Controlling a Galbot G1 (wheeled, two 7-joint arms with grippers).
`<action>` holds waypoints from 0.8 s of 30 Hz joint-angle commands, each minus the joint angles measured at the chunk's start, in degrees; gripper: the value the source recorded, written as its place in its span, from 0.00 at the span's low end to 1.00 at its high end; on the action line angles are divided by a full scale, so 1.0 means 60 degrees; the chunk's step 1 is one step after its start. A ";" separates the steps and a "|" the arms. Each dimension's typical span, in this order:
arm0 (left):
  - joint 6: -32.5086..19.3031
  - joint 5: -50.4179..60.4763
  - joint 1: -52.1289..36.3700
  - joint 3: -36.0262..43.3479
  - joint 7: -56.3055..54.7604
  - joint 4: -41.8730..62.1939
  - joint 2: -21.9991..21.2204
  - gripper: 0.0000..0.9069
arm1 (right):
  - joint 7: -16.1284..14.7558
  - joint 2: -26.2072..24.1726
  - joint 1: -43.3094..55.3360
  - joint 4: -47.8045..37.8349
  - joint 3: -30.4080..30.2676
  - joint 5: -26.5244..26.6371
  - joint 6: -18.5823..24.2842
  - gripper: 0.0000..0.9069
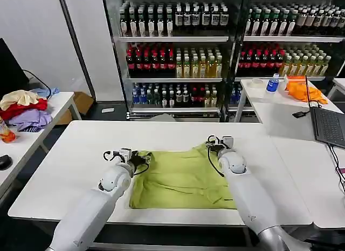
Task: Fold and organize the clothes.
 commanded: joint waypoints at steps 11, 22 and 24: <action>-0.0470 -0.0204 0.0143 -0.0065 0.0172 -0.0304 0.0142 0.02 | -0.0132 -0.0083 -0.0162 0.0339 -0.0176 -0.0005 0.0350 0.00; -0.0680 -0.0360 0.0536 -0.0319 0.0164 -0.1936 0.0745 0.02 | -0.0211 -0.0734 -0.0909 0.2575 0.0123 0.0283 0.0468 0.00; -0.0686 -0.0364 0.0645 -0.0392 0.0158 -0.2265 0.0821 0.02 | -0.0197 -0.0873 -0.1166 0.2991 0.0219 0.0313 0.0445 0.00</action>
